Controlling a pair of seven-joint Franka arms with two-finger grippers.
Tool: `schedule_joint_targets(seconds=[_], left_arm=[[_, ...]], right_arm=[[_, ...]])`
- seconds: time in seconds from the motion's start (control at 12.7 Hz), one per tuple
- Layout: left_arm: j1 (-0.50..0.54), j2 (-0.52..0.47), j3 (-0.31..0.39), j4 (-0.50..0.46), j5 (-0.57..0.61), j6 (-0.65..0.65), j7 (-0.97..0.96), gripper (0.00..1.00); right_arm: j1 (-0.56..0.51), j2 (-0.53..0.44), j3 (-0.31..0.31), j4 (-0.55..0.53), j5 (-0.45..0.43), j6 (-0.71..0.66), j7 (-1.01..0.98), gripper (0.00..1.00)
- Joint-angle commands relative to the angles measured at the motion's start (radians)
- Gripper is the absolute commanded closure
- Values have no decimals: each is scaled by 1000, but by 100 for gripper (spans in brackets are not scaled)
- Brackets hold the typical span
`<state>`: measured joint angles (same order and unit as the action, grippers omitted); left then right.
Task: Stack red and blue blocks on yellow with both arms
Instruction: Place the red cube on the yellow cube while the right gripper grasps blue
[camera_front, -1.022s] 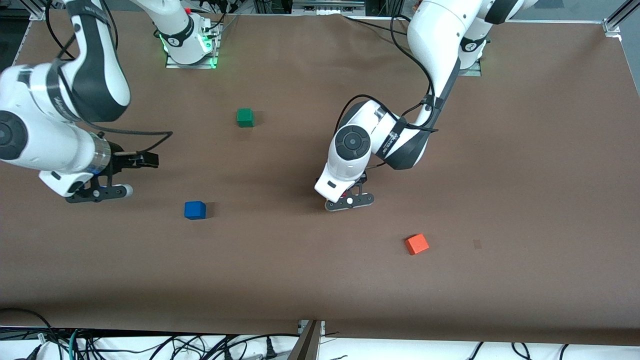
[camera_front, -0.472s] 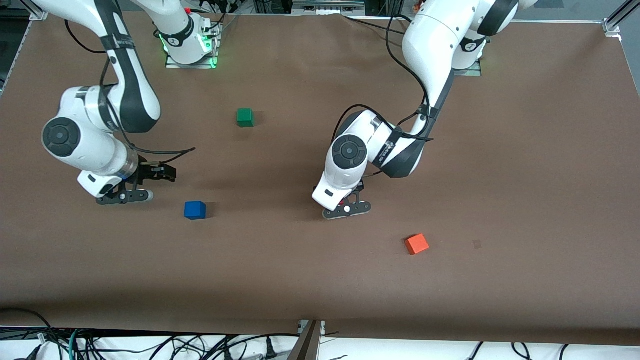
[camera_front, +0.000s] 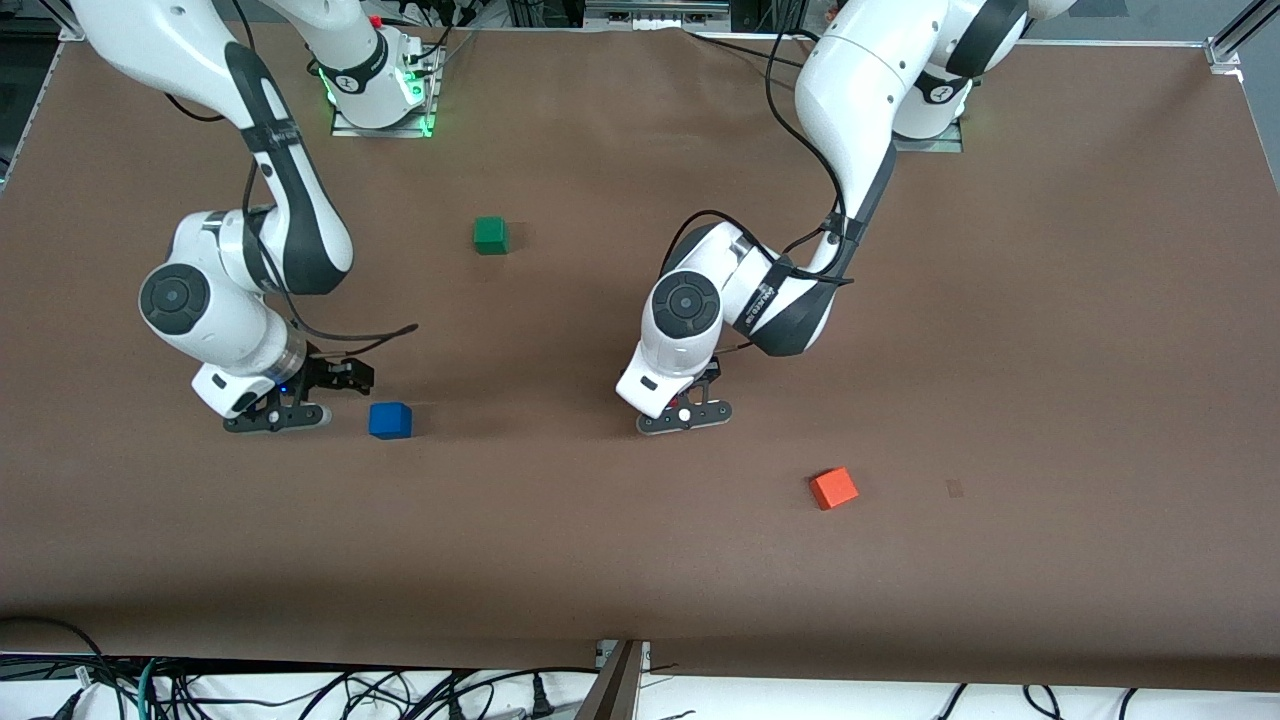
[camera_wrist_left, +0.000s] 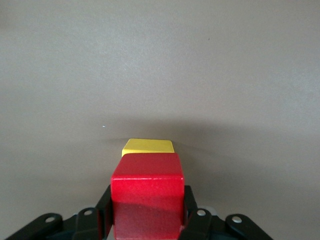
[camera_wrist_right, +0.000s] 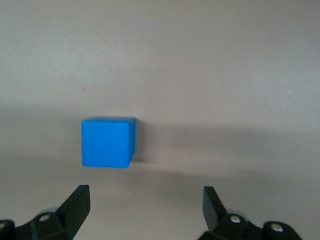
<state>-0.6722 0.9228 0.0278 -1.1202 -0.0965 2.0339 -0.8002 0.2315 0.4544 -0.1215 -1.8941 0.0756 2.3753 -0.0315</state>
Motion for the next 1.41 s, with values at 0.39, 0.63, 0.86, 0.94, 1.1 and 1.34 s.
schedule_joint_targets(seconds=[0.39,0.63,0.86,0.94,1.1,1.34], left_arm=[[-12,18,15,42,23,-32,10,94],[-12,19,15,39,24,-32,29,78],[-10,18,15,42,24,-31,32,0],[-3,7,15,42,24,-32,32,0],[6,-12,18,49,23,-67,33,0],[29,-74,69,51,21,-127,71,0]], right_arm=[[9,150,29,171,36,7,68,1],[14,164,34,170,38,22,71,3],[15,178,37,167,38,31,79,8],[15,179,37,164,38,39,79,9],[17,191,37,162,39,39,81,10],[23,201,37,152,52,54,81,14]])
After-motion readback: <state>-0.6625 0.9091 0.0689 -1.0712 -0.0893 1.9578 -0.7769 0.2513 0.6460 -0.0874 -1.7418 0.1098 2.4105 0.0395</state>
